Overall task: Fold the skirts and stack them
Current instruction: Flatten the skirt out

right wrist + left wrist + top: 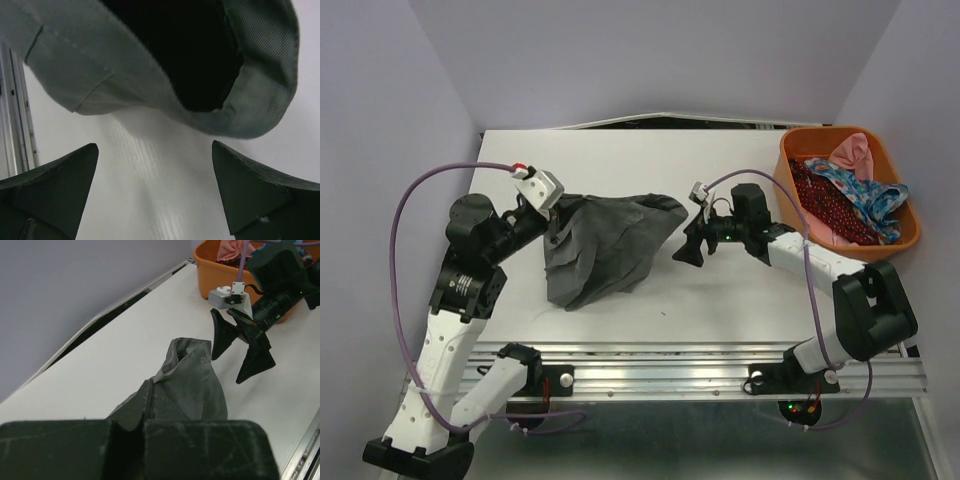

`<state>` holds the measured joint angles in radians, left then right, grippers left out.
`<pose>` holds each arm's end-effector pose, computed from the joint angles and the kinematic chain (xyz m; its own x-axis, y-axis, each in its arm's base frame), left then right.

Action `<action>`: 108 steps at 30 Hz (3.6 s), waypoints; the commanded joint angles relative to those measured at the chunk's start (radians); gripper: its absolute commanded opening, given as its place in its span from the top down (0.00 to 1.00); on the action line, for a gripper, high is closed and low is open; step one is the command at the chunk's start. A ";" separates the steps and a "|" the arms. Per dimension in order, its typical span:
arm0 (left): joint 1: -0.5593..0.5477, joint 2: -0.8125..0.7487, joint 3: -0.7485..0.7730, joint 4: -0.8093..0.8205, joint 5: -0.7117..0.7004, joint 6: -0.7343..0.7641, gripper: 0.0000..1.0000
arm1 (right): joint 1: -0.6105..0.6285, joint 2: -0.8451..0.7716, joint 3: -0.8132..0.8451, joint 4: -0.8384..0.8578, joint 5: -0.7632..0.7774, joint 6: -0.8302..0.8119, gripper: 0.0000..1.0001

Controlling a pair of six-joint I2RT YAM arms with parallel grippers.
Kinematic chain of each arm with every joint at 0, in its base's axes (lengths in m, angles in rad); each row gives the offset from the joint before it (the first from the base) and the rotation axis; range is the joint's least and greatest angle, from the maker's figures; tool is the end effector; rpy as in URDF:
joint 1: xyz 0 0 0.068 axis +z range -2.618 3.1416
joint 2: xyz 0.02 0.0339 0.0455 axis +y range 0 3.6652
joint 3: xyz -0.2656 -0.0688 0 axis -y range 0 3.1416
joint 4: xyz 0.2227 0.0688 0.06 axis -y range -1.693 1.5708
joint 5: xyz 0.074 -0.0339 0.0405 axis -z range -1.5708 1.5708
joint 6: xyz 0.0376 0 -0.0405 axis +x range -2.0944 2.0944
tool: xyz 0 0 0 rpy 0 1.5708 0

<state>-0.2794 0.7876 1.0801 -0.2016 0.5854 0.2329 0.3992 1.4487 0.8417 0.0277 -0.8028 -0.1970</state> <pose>0.1225 -0.0568 0.4329 0.2600 0.1255 -0.9574 0.7181 0.6377 0.2786 0.2554 0.1371 0.2446 -0.3332 -0.2882 -0.8977 -0.9074 0.3566 0.2224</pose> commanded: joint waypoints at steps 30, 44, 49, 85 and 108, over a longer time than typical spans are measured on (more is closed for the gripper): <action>0.000 -0.309 -0.382 -0.366 0.076 0.787 1.00 | 0.009 0.291 0.201 -0.129 0.108 -0.742 0.00; 0.000 -0.286 -0.410 -0.275 0.007 0.734 1.00 | 0.127 0.357 0.201 -0.247 0.094 -0.930 0.00; 0.002 -0.297 -0.428 -0.254 -0.009 0.735 1.00 | 0.136 0.366 0.195 -0.272 0.138 -1.016 0.03; 0.000 -0.223 -0.430 -0.160 -0.024 0.799 1.00 | 0.021 0.188 0.311 -0.669 -0.020 -0.894 0.00; 0.000 -0.143 -0.322 -0.343 0.042 0.792 0.84 | 0.098 0.320 0.183 -0.219 0.198 -0.536 0.90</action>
<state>-0.2813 0.6216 0.6750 -0.4507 0.5774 1.0172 0.5030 1.7851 1.0000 -0.2432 -0.6674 -0.7605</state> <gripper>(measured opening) 0.098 0.188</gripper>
